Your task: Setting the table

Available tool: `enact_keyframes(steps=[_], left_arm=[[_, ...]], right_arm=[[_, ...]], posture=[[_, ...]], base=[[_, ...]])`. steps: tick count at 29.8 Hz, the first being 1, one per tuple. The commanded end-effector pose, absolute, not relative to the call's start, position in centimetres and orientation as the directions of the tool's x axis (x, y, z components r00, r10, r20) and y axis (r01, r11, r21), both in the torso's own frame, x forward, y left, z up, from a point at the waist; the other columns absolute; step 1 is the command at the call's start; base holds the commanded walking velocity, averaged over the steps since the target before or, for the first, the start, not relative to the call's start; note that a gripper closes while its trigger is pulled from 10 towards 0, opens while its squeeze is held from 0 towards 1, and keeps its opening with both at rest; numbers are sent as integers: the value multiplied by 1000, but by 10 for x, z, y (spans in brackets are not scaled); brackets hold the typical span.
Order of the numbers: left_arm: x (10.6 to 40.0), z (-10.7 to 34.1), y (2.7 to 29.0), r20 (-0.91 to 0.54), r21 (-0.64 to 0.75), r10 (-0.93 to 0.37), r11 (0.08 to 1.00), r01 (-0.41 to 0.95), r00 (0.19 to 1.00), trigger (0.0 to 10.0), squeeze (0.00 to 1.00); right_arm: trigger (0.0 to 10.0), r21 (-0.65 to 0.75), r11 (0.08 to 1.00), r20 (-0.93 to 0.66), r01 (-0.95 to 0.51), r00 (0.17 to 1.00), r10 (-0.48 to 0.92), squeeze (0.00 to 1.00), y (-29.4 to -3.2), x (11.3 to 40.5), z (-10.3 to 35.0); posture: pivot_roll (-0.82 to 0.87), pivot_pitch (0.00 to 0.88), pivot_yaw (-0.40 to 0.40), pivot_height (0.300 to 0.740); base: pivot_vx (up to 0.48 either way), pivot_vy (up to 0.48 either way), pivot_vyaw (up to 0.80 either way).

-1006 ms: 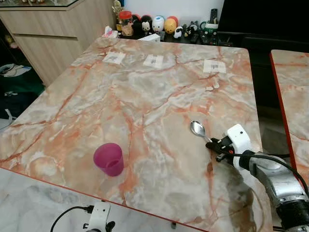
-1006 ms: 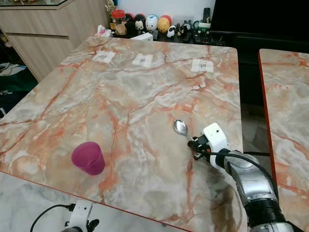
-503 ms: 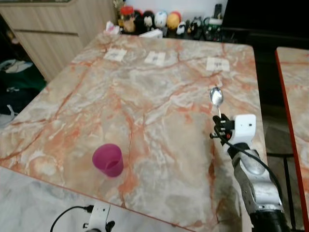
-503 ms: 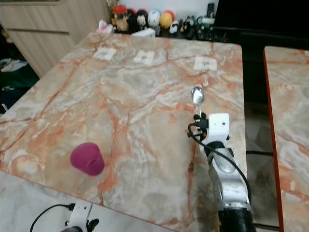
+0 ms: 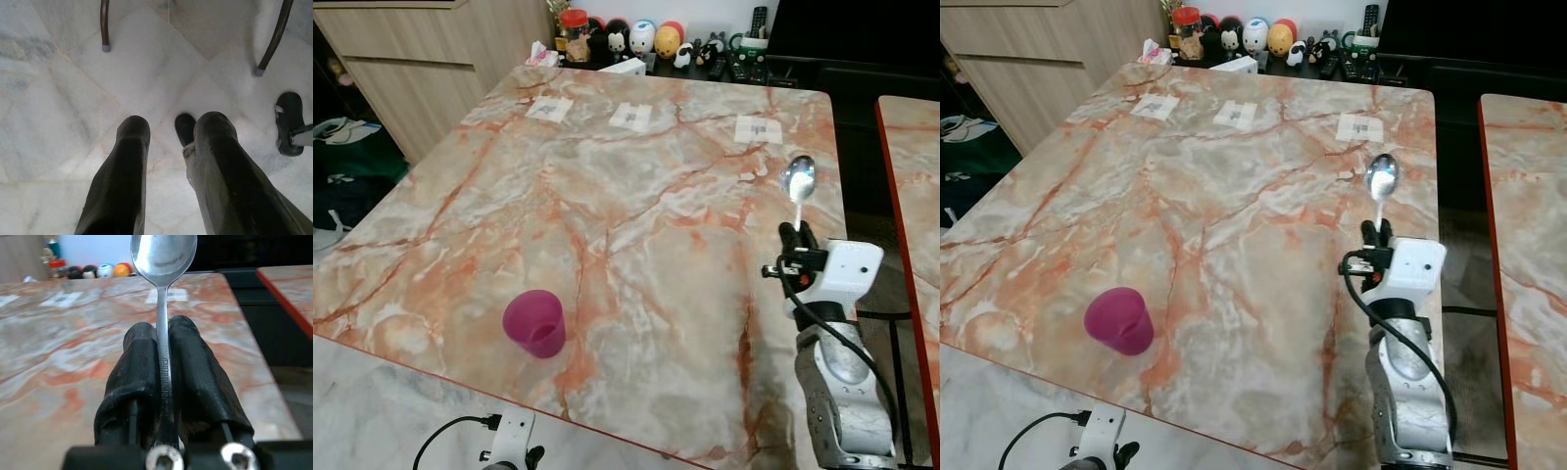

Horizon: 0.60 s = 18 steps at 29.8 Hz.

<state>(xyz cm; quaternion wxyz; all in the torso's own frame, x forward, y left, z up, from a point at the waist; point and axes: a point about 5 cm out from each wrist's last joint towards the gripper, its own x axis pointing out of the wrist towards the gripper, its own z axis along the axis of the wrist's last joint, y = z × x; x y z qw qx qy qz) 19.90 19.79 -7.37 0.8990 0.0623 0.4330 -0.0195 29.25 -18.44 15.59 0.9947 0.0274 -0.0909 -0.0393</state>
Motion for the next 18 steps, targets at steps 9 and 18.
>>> enact_keyframes(steps=[9, 18], left_arm=[[195, -77, 194, -795, 93, 19, 992, 90, 606, 10000, 0], [193, -78, 195, -800, 99, 18, 990, 102, 600, 10000, 0]], right_arm=[[10000, 60, 998, 195, 34, 980, -45, 0, -171, 299, 162], [10000, 54, 998, 219, 32, 975, -43, 0, -168, 301, 165]], posture=[[-153, 92, 42, 740], [-154, 82, 44, 740]], base=[[0, 0, -800], [0, 0, -711]])
